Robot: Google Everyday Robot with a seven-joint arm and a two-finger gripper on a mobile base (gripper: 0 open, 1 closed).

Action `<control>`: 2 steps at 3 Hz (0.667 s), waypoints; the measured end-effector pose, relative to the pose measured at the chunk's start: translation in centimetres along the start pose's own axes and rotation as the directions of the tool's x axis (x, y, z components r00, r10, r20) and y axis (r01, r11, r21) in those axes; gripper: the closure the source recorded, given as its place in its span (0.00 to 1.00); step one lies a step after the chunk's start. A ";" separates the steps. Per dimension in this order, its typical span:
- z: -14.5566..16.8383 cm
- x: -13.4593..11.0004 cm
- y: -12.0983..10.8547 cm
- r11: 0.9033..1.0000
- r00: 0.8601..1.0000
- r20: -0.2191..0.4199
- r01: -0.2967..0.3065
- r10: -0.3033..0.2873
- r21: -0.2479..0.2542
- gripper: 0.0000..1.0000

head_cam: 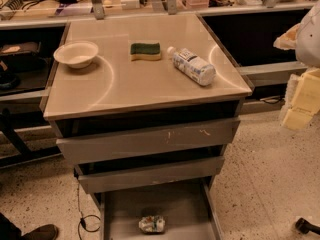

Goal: Pick 7up can from bottom drawer and place on counter

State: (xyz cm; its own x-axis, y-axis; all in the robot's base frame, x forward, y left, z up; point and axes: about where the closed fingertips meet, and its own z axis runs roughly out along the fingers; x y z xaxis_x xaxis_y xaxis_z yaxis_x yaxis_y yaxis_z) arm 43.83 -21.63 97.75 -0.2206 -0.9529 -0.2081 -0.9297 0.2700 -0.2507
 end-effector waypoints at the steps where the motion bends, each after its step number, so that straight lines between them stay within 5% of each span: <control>1: 0.0 0.0 0.0 1.000 1.000 0.000 0.000 0.000 0.000 0.00; 2: 1.2 -0.5 0.7 1.000 1.000 0.018 -0.002 0.003 -0.017 0.00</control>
Offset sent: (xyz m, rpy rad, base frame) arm -0.0050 0.0170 -0.0334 0.0513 0.0488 0.0143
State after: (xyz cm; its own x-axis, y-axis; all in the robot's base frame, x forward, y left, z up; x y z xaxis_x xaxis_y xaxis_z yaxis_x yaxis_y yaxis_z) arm 43.63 -20.85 96.57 -0.2177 -0.9494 -0.2262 -0.9339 0.2700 -0.2344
